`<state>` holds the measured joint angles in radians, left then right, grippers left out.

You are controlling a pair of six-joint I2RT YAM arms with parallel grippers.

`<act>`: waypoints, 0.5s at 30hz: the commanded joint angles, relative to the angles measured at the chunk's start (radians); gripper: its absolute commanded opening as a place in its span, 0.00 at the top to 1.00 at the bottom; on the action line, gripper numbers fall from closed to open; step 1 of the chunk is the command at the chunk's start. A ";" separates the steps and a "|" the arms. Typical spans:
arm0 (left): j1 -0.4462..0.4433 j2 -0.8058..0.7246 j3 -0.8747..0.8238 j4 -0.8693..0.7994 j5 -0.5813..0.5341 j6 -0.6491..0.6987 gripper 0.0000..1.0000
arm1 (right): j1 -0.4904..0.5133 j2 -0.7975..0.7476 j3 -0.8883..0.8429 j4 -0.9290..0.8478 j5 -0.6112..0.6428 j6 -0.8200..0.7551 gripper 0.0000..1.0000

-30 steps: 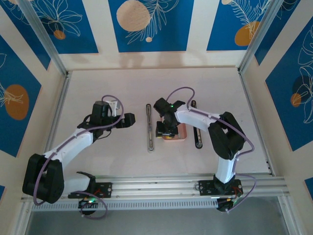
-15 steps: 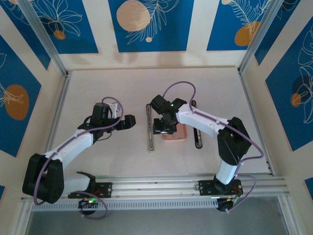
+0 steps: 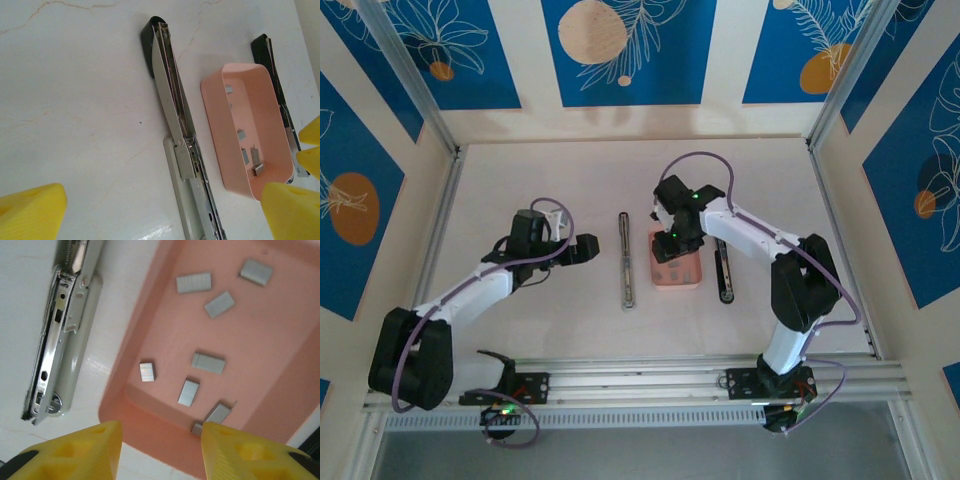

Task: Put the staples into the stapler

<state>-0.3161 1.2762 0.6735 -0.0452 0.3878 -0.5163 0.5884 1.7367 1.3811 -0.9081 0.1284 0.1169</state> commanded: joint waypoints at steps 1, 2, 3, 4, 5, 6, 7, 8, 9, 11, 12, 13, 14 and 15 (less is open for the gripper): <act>0.012 0.020 -0.023 0.037 0.023 -0.018 0.01 | -0.052 -0.059 -0.040 0.083 -0.143 -0.439 0.53; 0.011 0.021 -0.030 0.044 0.017 -0.020 0.01 | -0.076 -0.070 -0.058 0.112 -0.186 -0.514 0.53; 0.012 0.020 -0.034 0.050 0.011 -0.022 0.01 | -0.098 -0.077 -0.066 0.127 -0.231 -0.578 0.53; 0.012 0.020 -0.040 0.057 0.005 -0.023 0.01 | -0.121 -0.084 -0.075 0.143 -0.282 -0.653 0.53; 0.012 0.023 -0.044 0.063 -0.001 -0.024 0.01 | -0.140 -0.088 -0.085 0.162 -0.316 -0.724 0.53; 0.012 0.026 -0.046 0.067 -0.004 -0.023 0.01 | -0.152 -0.088 -0.092 0.173 -0.331 -0.790 0.53; 0.012 0.031 -0.048 0.070 -0.007 -0.019 0.01 | -0.158 -0.084 -0.097 0.176 -0.333 -0.880 0.53; 0.012 0.037 -0.048 0.072 -0.005 -0.014 0.01 | -0.159 -0.078 -0.104 0.181 -0.311 -0.958 0.53; 0.012 0.046 -0.048 0.076 -0.004 -0.013 0.01 | -0.158 -0.070 -0.109 0.189 -0.288 -1.011 0.53; 0.012 0.065 -0.049 0.086 -0.001 -0.014 0.01 | -0.158 -0.037 -0.102 0.187 -0.254 -1.102 0.53; 0.011 0.073 -0.051 0.093 0.001 -0.016 0.01 | -0.158 -0.020 -0.096 0.180 -0.246 -1.131 0.53; 0.012 0.082 -0.053 0.102 0.003 -0.020 0.01 | -0.156 0.000 -0.090 0.169 -0.238 -1.159 0.54; 0.011 0.091 -0.054 0.110 0.003 -0.021 0.01 | -0.153 0.015 -0.089 0.171 -0.230 -1.188 0.54; 0.012 0.097 -0.054 0.113 0.002 -0.023 0.01 | -0.150 0.026 -0.092 0.178 -0.221 -1.214 0.54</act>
<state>-0.3161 1.3529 0.6289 0.0288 0.3882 -0.5262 0.4301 1.7203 1.2930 -0.7330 -0.0921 -0.8974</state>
